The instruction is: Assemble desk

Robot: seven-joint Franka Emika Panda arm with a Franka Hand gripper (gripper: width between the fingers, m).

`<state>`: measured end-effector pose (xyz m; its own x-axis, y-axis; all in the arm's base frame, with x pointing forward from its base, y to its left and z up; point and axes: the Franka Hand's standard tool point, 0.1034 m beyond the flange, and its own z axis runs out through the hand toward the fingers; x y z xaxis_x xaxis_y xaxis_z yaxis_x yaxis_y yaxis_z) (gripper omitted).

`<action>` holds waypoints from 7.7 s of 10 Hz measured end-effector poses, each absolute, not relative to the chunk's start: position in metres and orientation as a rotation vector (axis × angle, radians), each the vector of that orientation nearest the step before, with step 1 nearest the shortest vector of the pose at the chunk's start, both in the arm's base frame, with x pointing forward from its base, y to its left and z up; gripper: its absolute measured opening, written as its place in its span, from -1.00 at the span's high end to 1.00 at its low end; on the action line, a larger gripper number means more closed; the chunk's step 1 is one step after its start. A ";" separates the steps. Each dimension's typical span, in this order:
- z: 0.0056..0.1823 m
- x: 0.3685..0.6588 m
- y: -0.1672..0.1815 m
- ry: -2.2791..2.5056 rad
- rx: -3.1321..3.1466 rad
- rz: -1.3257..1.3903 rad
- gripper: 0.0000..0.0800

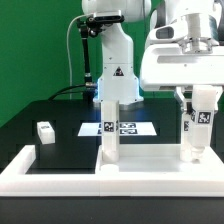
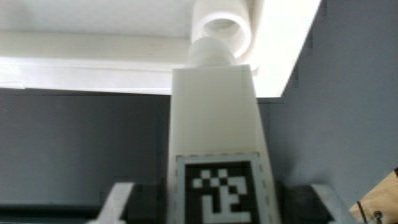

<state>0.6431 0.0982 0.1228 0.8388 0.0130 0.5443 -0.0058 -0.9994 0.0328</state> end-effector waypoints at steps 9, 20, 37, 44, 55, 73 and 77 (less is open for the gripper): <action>0.108 0.639 0.106 0.031 2.984 0.854 0.28; 0.110 0.652 0.108 0.048 2.972 0.880 0.28; 0.110 0.651 0.103 0.081 2.961 0.879 -0.61; 0.110 0.651 0.103 0.081 2.961 0.879 -0.62; 0.148 0.665 0.072 -0.076 3.118 -0.072 -0.62; 0.120 0.661 0.098 -0.797 3.017 -0.010 0.28; 0.119 0.664 0.098 -1.339 2.832 0.040 0.28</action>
Offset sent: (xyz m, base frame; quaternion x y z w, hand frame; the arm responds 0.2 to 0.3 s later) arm 0.0066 0.0017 -0.0065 0.0026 0.0034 0.0052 1.0000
